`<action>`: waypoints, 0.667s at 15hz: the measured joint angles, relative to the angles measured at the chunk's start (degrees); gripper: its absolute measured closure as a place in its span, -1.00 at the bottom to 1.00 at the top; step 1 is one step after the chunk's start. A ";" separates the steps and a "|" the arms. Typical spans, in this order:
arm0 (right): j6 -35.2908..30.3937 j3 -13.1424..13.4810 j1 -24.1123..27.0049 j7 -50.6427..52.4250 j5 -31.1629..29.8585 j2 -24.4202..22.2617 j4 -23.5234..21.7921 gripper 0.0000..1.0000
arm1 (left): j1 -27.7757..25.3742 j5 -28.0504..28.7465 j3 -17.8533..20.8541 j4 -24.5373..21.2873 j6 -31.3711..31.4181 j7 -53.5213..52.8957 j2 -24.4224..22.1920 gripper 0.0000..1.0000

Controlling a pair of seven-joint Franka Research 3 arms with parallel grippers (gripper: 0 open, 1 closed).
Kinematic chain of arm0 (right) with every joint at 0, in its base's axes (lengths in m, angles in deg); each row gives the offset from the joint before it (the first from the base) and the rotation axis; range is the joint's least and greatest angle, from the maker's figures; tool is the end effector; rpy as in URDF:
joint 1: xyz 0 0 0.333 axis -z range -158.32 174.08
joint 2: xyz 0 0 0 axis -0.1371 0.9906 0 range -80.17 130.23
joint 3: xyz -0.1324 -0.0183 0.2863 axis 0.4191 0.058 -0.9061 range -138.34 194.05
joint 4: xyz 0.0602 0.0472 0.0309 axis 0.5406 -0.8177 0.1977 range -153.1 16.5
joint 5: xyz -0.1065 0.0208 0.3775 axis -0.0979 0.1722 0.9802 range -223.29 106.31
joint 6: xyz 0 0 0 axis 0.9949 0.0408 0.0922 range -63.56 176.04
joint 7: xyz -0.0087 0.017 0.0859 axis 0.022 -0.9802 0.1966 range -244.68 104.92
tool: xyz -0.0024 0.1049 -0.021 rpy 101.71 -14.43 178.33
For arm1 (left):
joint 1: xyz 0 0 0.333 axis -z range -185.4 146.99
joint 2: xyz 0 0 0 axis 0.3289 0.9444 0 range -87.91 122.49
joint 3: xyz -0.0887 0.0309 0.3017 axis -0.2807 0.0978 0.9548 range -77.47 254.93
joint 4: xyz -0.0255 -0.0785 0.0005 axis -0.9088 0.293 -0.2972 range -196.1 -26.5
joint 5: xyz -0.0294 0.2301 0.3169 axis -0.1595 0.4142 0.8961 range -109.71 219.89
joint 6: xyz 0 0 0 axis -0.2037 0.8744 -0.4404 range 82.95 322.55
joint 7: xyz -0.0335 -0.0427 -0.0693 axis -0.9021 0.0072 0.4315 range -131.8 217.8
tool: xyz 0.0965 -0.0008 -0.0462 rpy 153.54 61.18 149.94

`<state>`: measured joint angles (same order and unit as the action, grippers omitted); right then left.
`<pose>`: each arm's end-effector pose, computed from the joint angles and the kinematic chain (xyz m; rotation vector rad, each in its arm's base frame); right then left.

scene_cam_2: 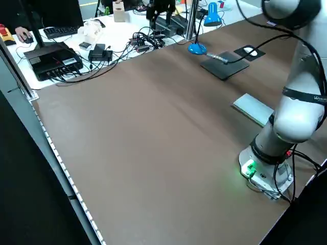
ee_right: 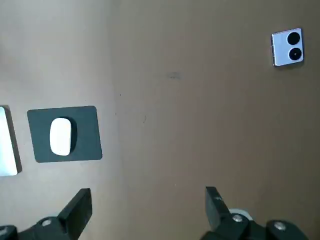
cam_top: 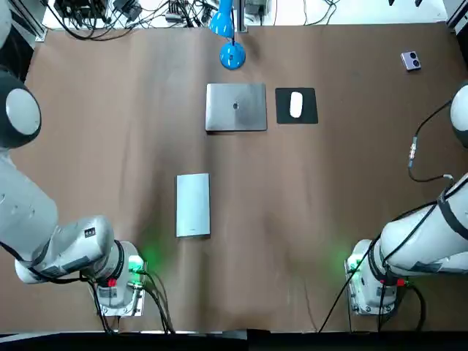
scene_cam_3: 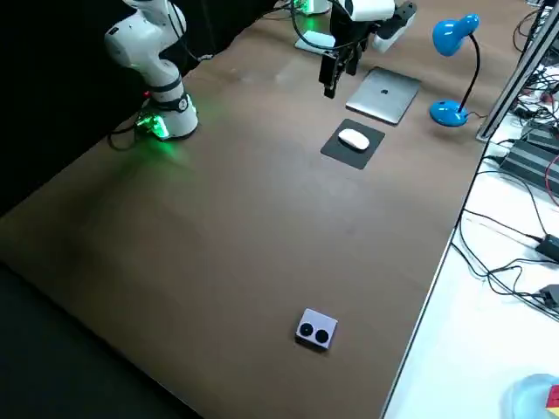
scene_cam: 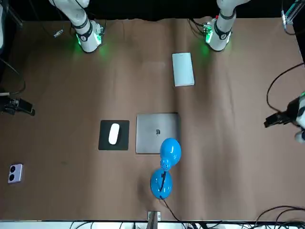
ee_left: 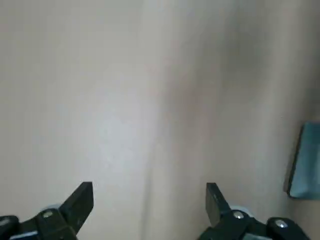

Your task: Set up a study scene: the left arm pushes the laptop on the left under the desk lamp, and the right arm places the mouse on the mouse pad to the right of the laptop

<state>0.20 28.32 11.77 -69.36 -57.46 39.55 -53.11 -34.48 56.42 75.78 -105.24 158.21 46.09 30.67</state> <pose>0.6272 -0.0452 0.5854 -3.1222 0.1041 0.0499 0.6341 0.0426 0.5428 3.1083 0.1520 0.0535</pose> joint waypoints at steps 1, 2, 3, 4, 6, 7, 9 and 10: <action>0.00 0.04 0.03 0.00 0.00 0.00 0.00 -1.00 | 0.51 0.00 0.10 0.12 -1.29 -0.91 -1.97 -0.99; -0.01 0.06 0.04 0.00 0.00 0.00 0.00 -1.00 | 1.47 -0.02 0.46 0.18 -2.63 -1.46 -4.05 -0.99; -0.03 0.06 0.04 0.00 0.00 0.00 0.00 -1.00 | 3.00 -0.07 1.37 0.19 -4.00 -1.68 -6.04 -0.99; -0.05 0.06 0.04 0.00 0.00 0.00 0.00 -1.00 | 4.81 -0.29 2.58 0.17 -5.10 -1.72 -7.75 -0.99; -0.06 0.04 0.02 0.00 0.00 0.00 0.00 -1.00 | 7.87 -0.70 4.47 0.14 -6.46 -1.73 -10.21 -0.99; -0.06 0.04 0.03 0.00 0.00 0.00 0.00 -1.00 | 8.71 -0.75 4.78 0.16 -7.00 -1.73 -10.97 -0.99; -0.06 0.04 0.03 0.00 0.00 0.00 0.00 -1.00 | 9.68 -0.85 4.93 1.00 -8.43 -1.74 -11.85 -0.99; -0.06 0.05 0.03 0.00 0.00 0.00 0.00 -1.00 | 10.12 -0.87 4.94 1.88 -9.03 -1.74 -12.01 -0.99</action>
<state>0.14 28.36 11.80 -69.36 -57.45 39.55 -53.11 -24.35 55.56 80.72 -103.36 149.18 44.35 18.65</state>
